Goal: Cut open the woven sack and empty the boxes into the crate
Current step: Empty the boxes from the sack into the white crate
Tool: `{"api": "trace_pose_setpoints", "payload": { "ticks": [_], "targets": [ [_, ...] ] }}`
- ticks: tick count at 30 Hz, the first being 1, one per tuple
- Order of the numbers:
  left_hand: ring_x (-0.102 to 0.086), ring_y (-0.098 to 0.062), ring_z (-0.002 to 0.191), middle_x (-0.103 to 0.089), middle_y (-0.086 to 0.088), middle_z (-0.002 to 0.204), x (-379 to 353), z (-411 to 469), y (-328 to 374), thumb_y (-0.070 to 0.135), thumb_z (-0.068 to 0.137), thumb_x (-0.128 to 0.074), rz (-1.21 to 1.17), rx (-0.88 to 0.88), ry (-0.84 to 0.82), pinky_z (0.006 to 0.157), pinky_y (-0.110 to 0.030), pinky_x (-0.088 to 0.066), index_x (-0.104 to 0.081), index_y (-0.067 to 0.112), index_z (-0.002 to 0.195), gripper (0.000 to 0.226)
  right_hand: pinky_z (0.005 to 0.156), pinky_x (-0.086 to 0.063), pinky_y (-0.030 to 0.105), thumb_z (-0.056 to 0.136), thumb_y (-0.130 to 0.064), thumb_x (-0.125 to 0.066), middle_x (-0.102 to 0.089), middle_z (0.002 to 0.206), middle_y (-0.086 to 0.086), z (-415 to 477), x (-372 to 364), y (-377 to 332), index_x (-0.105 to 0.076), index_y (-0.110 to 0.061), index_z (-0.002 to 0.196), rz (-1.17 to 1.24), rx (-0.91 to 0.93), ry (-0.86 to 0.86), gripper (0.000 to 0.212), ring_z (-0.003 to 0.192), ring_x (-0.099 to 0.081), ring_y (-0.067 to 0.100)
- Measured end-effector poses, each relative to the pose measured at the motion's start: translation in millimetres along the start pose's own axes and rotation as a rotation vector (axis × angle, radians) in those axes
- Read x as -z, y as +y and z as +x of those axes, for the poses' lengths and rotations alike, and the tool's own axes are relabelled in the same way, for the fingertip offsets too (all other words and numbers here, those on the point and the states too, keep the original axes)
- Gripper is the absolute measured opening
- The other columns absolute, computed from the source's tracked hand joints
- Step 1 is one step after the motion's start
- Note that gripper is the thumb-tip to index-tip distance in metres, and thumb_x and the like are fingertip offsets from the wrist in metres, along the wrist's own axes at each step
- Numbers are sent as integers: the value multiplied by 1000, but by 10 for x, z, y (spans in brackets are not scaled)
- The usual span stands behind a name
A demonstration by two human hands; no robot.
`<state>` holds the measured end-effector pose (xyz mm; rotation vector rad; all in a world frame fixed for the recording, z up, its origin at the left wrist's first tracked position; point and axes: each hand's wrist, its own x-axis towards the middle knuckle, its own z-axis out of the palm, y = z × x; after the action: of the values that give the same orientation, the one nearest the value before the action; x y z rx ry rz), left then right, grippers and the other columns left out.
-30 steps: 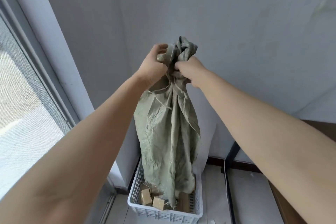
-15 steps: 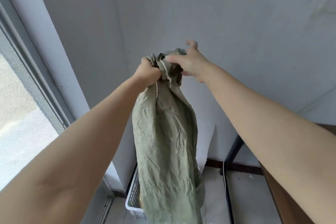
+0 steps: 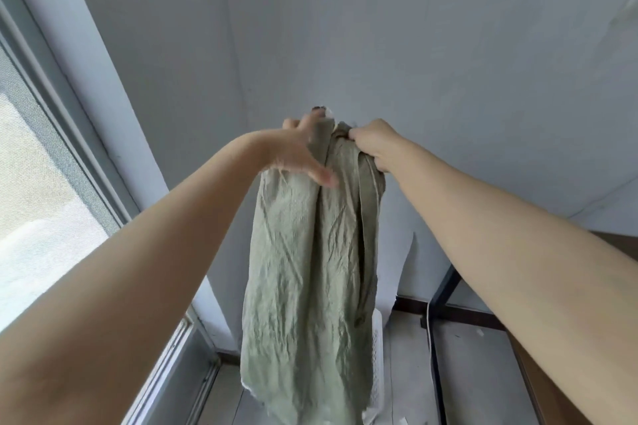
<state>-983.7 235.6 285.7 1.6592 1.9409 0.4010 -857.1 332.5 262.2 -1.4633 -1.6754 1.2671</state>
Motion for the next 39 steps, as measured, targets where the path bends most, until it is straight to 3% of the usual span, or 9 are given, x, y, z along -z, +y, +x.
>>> {"api": "trace_pose_setpoints", "payload": {
  "ticks": [5, 11, 14, 18, 23, 27, 31, 36, 39],
  "targets": [
    [-53, -26, 110, -51, -6, 124, -227, 37, 0, 15, 62, -82, 77, -129, 182, 88, -33, -46, -37, 27, 134, 86, 37, -51, 24, 96, -20, -48, -61, 41, 6, -148, 40, -19, -55, -6, 71, -68, -304, -382, 30, 33, -60, 17],
    [-56, -24, 78, -59, -7, 82, -167, 118, -107, 4, 69, -63, -63, 36, 318, 59, -27, -44, -62, 10, 94, 26, 98, -47, 38, 84, -61, -55, -61, 122, 5, -243, -23, -109, -58, -16, 123, -391, 218, -253, 59, 112, -60, 22],
    [-53, -21, 67, -57, -5, 73, -63, 121, -92, 5, 72, -61, -207, 58, 321, 55, -25, -42, -61, 11, 79, 9, 106, -36, 29, 75, -39, -77, -44, 144, 4, -320, -32, -153, -33, -20, 146, -604, 490, -365, 86, 131, -44, 21],
    [-56, -24, 90, -60, -10, 105, -43, 114, -90, 16, 75, -68, -431, 83, 345, 72, -30, -47, -48, 13, 122, 50, 81, -45, 30, 75, -18, -76, -60, 116, 10, -149, -39, -78, -53, -9, 127, -422, 461, -151, 58, 107, -59, 26],
    [-32, -40, 131, -29, -11, 146, -132, 36, -147, 68, 68, -64, 57, 308, 379, 106, -57, -32, -20, 29, 144, 96, 58, -54, 34, 89, -15, -65, -64, 100, 15, 0, -22, 102, -58, -7, 106, 170, -27, -77, 20, 75, -63, 24],
    [-60, -36, 110, -44, -11, 140, -289, 32, -283, 61, 56, -78, -833, 280, 92, 80, -63, -51, -20, 31, 142, 108, 57, -56, 32, 99, -20, -47, -65, 83, 12, -13, -57, 194, -60, -8, 89, 525, -326, -278, 20, 72, -61, 23],
    [-66, -28, 85, -53, -16, 122, -365, 104, -213, 19, 76, -74, -1093, 238, 306, 57, -41, -57, -23, 19, 140, 82, 78, -51, 36, 98, -14, -39, -65, 81, 14, -108, -271, 357, -61, -3, 81, 330, -398, -518, 30, 78, -61, 24],
    [-55, -31, 97, -43, -12, 127, -393, 115, -251, 10, 72, -68, -750, 299, 520, 79, -39, -55, -31, 23, 137, 76, 60, -40, 26, 91, -18, -51, -47, 76, 7, -196, -302, 164, -51, -11, 85, -82, -67, -91, 9, 64, -45, 20],
    [-48, -29, 103, -34, -11, 128, -501, 98, -148, 10, 71, -72, -591, 177, 534, 80, -33, -49, -23, 22, 140, 85, 76, -52, 33, 83, -54, -60, -66, 89, 5, -316, -327, -59, -63, -11, 103, -13, -6, -276, 47, 79, -63, 22]
  ]
}}
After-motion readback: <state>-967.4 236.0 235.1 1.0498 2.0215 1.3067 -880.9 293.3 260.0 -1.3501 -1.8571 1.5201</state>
